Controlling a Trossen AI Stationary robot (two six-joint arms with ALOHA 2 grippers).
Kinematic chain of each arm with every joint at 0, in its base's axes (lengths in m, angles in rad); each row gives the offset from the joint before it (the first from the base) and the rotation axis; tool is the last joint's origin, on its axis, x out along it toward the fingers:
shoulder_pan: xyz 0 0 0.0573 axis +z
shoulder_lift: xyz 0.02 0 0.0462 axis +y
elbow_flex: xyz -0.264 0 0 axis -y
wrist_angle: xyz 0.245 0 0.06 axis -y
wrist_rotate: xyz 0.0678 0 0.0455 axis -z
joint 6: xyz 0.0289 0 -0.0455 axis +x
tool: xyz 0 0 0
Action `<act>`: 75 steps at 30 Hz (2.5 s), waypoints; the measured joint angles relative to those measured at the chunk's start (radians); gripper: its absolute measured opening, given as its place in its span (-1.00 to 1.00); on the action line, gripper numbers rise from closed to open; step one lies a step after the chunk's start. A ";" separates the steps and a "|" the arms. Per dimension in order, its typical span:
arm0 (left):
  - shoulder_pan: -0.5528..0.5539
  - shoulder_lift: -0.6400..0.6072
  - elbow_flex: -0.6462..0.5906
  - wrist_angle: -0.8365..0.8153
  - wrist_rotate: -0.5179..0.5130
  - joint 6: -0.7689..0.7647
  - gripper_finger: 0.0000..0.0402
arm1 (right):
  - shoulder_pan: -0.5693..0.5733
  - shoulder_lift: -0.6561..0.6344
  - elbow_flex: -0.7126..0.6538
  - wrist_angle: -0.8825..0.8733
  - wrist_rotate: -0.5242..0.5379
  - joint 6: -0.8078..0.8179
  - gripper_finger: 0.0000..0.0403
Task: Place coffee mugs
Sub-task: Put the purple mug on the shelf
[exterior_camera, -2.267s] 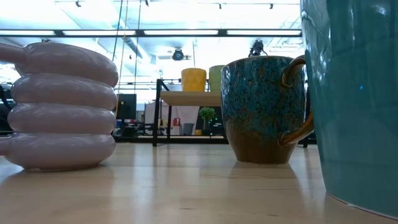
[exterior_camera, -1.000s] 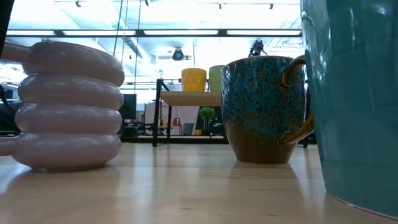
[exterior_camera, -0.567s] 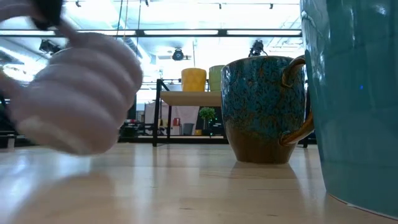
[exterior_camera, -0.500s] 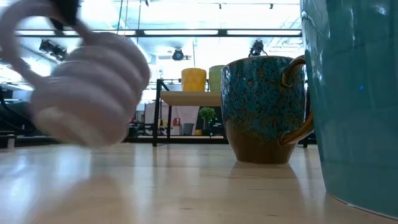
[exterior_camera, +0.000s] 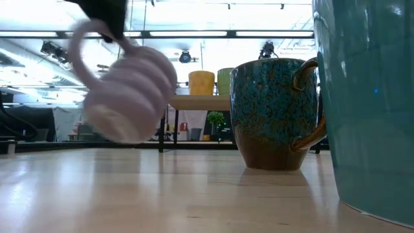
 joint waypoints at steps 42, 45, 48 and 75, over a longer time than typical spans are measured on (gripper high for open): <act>0.337 -0.090 0.155 0.206 -0.417 0.486 -0.70 | -0.035 -0.020 0.000 -0.086 0.037 0.002 -0.25; 0.371 -0.090 0.172 0.206 -0.469 0.523 -0.70 | -0.039 -0.023 0.000 -0.086 0.037 0.001 -0.25; 0.399 -0.090 0.174 0.214 -0.521 0.544 -0.70 | -0.040 -0.025 0.000 -0.086 0.037 0.001 -0.25; 0.502 0.012 0.172 0.205 -0.701 0.603 -0.70 | -0.041 -0.025 0.000 -0.075 0.037 0.034 -0.25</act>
